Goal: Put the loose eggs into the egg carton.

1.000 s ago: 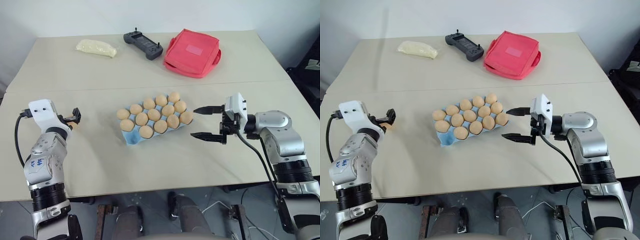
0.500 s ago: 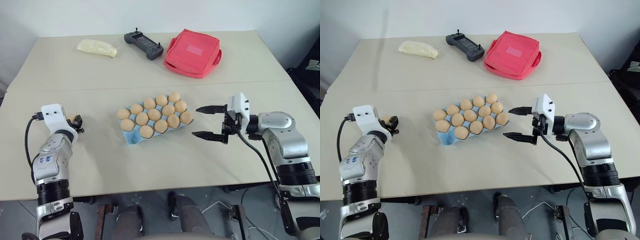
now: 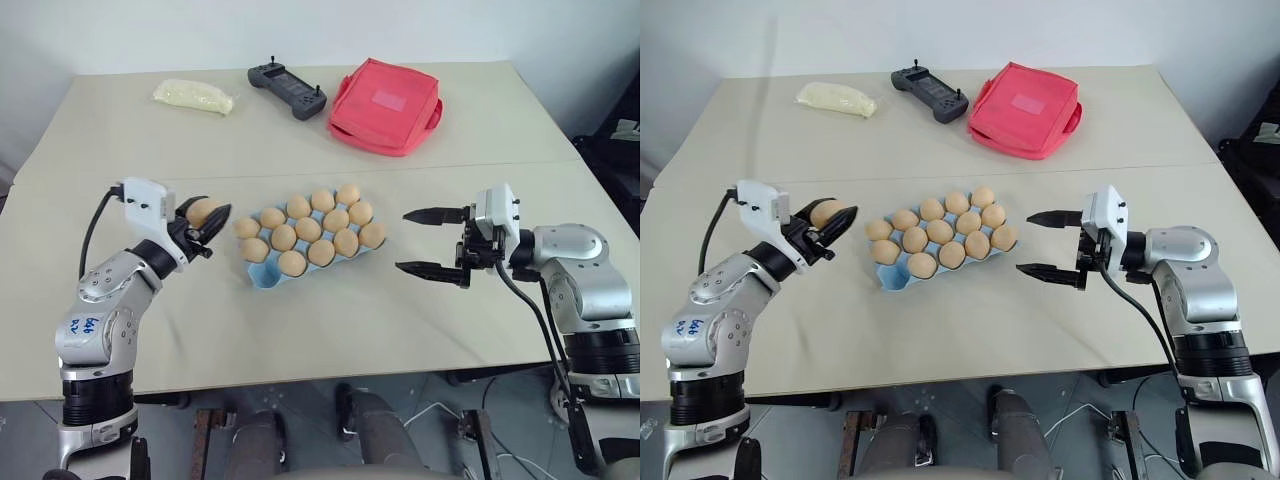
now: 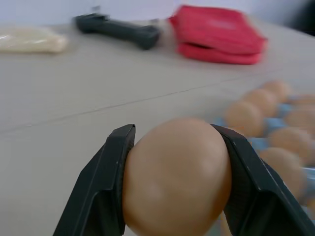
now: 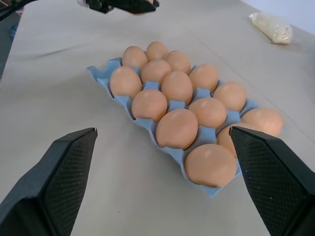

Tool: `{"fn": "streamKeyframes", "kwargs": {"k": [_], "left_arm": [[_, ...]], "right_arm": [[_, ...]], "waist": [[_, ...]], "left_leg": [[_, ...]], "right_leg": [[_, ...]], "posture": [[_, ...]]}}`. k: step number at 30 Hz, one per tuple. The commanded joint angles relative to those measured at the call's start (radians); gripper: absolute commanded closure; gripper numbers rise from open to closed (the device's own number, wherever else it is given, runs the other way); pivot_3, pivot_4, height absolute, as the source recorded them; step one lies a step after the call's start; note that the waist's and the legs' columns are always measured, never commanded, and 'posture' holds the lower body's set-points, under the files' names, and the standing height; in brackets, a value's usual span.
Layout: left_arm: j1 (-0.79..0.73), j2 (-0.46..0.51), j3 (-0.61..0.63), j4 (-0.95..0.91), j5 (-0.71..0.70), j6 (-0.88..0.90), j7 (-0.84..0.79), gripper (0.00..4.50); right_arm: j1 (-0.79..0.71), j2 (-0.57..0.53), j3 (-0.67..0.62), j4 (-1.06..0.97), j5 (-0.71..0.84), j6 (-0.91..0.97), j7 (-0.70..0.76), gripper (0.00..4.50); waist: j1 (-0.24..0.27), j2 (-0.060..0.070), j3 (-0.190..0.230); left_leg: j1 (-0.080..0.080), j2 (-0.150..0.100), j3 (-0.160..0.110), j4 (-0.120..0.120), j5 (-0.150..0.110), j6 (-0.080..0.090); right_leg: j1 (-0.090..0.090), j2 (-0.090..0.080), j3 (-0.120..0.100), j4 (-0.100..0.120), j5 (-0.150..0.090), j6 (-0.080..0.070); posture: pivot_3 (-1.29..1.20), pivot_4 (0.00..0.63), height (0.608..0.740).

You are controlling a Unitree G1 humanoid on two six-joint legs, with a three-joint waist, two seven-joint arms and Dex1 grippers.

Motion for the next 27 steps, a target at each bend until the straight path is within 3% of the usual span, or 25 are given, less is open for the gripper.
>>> {"fn": "streamKeyframes", "kwargs": {"k": [1, 8, 18, 25, 27], "left_arm": [[0.010, 0.046, -0.041, -0.072, -0.069, 0.035, -0.114, 2.50], [0.010, 0.113, -0.101, -0.011, -0.055, 0.049, -0.220, 2.50], [-0.019, 0.111, -0.153, 0.044, -0.033, 0.027, -0.259, 2.50], [-0.028, 0.114, -0.158, 0.054, -0.019, 0.029, -0.252, 0.24], [-0.028, 0.115, -0.139, 0.049, -0.029, 0.029, -0.254, 0.04]], "right_arm": [[0.003, -0.011, -0.022, -0.051, 0.019, -0.010, -0.006, 0.00], [0.045, -0.013, -0.038, -0.085, 0.018, -0.010, -0.040, 0.00], [0.085, -0.016, -0.044, -0.125, 0.022, 0.001, -0.079, 0.00], [0.087, -0.019, -0.043, -0.131, 0.022, 0.003, -0.090, 0.00], [0.088, -0.021, -0.044, -0.132, 0.022, 0.004, -0.091, 0.00]], "waist": [[-0.001, 0.000, 0.000], [0.000, 0.000, 0.000], [0.000, 0.000, 0.000], [0.000, 0.000, 0.000], [-0.001, 0.000, 0.000]], "left_leg": [[0.000, 0.000, 0.000, 0.000, 0.000, 0.000], [0.000, 0.000, -0.001, 0.000, 0.001, 0.000], [0.000, 0.000, -0.001, 0.000, 0.002, 0.001], [0.000, 0.000, -0.001, 0.000, 0.002, 0.001], [0.000, 0.000, -0.001, 0.000, 0.002, 0.001]], "right_leg": [[0.000, 0.000, 0.000, 0.000, 0.000, 0.000], [0.000, 0.001, 0.001, 0.000, -0.001, -0.001], [0.000, 0.001, 0.002, -0.002, -0.001, -0.001], [0.000, 0.001, 0.003, -0.001, -0.001, -0.001], [0.000, 0.001, 0.003, -0.001, -0.001, -0.001]], "posture": [[0.00, 0.150, 0.740], [0.00, 0.150, 0.740], [0.00, 0.150, 0.740], [0.00, 0.150, 0.740], [0.00, 0.150, 0.740]]}}
